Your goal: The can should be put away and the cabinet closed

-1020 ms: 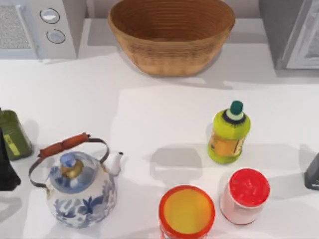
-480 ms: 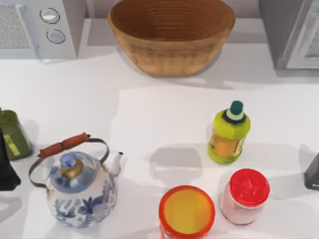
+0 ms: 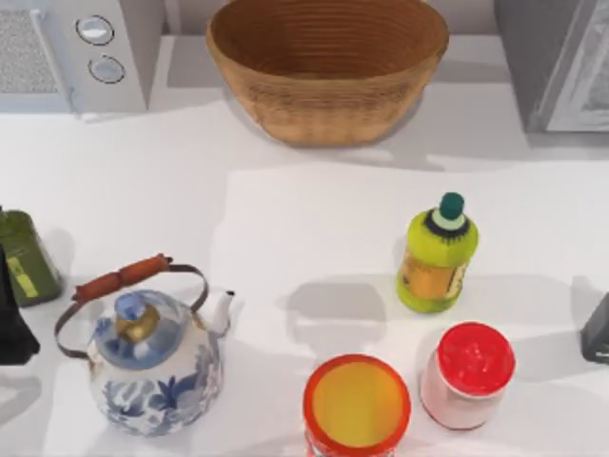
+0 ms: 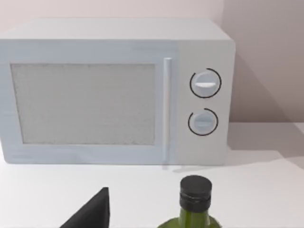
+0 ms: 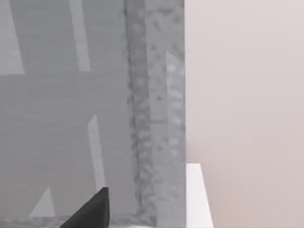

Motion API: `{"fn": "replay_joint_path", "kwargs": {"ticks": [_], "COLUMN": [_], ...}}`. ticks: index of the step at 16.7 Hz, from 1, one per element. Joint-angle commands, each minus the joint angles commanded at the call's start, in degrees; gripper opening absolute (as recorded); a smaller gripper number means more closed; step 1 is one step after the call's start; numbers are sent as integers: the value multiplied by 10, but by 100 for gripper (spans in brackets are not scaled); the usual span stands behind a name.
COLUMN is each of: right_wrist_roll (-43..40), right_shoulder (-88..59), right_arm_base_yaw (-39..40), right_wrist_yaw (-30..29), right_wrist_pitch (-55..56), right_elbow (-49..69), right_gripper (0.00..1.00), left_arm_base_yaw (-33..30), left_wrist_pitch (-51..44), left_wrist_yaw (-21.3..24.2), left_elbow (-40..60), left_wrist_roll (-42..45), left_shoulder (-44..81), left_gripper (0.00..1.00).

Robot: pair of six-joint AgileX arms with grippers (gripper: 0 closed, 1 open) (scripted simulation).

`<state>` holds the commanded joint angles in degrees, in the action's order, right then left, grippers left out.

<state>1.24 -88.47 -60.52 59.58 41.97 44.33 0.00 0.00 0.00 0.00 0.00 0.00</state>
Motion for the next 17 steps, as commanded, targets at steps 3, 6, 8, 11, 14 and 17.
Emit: {"fn": "replay_joint_path", "kwargs": {"ticks": [3, 6, 8, 11, 14, 17], "right_wrist_roll": [-1, -2, -3, -2, -1, 0], "right_shoulder": [17, 47, 69, 97, 114, 117], "right_arm_base_yaw": [-4, -4, -2, 3, 8, 9], "right_wrist_yaw": [6, 5, 4, 0, -4, -5], "right_wrist_pitch": [-181, -359, -460, -574, -633, -643], "right_elbow": [144, 294, 382, 485, 545, 555], "right_gripper": [100, 100, 100, 100, 100, 100], "left_arm_base_yaw": [0, 0, 0, 0, 0, 0], "left_wrist_pitch": [0, 0, 0, 0, 0, 0], "left_wrist_yaw": [0, 0, 0, 0, 0, 0], "left_elbow": [0, 0, 0, 0, 0, 0], "left_wrist_roll": [0, 0, 0, 0, 0, 0], "left_shoulder": [0, 0, 0, 0, 0, 0], "left_gripper": [100, 100, 100, 100, 100, 100]}}
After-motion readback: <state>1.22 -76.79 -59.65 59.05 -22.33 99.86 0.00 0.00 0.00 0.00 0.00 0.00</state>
